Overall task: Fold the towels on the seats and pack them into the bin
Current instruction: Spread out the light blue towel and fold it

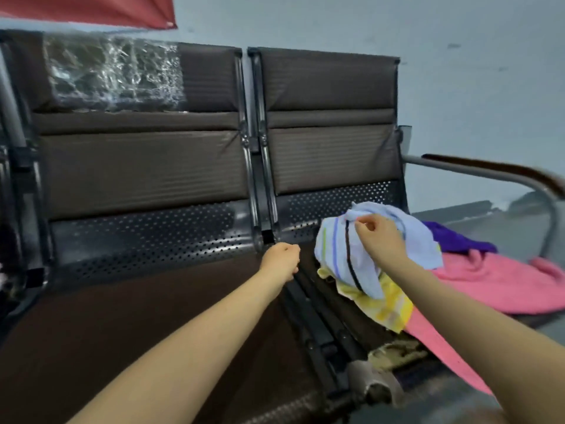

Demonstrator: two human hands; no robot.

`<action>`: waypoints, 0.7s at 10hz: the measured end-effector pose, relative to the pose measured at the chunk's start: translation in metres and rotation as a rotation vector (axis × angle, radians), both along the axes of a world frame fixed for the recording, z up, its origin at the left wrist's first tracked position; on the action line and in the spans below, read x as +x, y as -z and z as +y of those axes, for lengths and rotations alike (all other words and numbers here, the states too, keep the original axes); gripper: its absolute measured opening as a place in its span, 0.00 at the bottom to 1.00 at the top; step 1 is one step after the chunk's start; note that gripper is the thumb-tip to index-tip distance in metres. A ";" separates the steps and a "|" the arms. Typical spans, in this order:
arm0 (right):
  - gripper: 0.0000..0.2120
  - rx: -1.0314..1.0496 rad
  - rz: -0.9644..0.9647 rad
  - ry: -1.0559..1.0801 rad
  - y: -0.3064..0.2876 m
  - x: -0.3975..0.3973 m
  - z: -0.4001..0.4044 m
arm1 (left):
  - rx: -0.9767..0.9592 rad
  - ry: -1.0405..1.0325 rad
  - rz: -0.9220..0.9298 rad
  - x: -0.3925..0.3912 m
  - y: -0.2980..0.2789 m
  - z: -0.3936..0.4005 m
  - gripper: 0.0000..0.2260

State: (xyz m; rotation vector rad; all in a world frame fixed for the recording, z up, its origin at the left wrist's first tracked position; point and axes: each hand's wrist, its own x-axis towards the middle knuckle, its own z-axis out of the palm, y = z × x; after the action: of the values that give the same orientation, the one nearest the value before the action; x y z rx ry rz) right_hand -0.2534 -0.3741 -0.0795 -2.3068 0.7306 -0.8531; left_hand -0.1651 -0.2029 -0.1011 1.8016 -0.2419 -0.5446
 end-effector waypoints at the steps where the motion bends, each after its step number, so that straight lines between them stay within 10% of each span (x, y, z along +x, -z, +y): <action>1: 0.16 -0.031 -0.013 0.294 0.007 -0.012 -0.047 | 0.037 0.022 0.070 -0.001 0.013 -0.035 0.14; 3: 0.37 0.287 0.048 0.251 0.000 0.004 -0.096 | -0.052 0.017 0.211 0.006 0.038 -0.091 0.21; 5: 0.25 0.427 0.271 0.083 0.015 0.020 -0.085 | -0.140 -0.036 0.280 0.014 0.034 -0.104 0.16; 7: 0.14 0.439 0.000 0.121 0.001 0.022 -0.092 | -0.416 -0.085 0.206 0.033 -0.003 -0.081 0.07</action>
State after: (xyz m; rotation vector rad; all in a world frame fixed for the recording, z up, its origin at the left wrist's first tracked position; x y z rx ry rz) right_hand -0.2311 -0.4664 -0.0807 -1.8875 0.9587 -0.6647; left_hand -0.1326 -0.2838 -0.0981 1.3367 -0.1243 -0.5685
